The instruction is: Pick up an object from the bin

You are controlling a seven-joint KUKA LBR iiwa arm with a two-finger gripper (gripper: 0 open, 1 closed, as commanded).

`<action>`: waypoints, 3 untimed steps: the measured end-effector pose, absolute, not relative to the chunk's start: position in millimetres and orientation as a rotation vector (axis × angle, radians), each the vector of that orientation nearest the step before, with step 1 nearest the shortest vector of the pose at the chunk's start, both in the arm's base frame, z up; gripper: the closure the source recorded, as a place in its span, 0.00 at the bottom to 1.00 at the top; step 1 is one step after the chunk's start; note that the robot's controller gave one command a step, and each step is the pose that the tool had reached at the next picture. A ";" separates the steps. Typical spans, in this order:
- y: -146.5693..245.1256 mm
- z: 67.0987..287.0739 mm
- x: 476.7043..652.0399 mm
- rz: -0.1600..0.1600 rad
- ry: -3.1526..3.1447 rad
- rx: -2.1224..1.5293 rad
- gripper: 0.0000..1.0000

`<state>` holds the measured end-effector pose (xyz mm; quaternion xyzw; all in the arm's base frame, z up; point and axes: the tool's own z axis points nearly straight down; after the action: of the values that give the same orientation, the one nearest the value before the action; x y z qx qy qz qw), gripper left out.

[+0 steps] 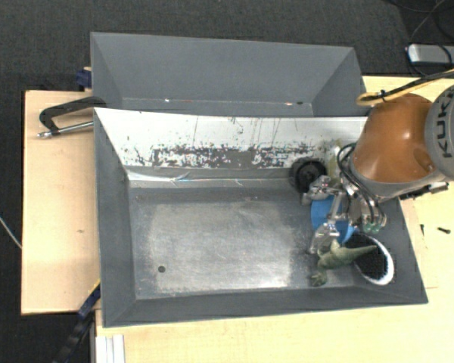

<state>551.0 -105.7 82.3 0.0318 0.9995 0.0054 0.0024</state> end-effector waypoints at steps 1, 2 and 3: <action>-110.9 78.4 554.3 0.026 3.122 -0.269 0.00; -134.8 158.1 525.6 -0.002 3.107 -0.372 0.00; -70.0 86.3 522.0 0.007 2.966 -1.042 0.00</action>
Offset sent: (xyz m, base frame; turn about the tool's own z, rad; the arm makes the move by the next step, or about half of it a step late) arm 0.0031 -0.0278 -0.0115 -0.2507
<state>522.0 -70.0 86.3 -0.3314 0.9435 0.0023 -0.0008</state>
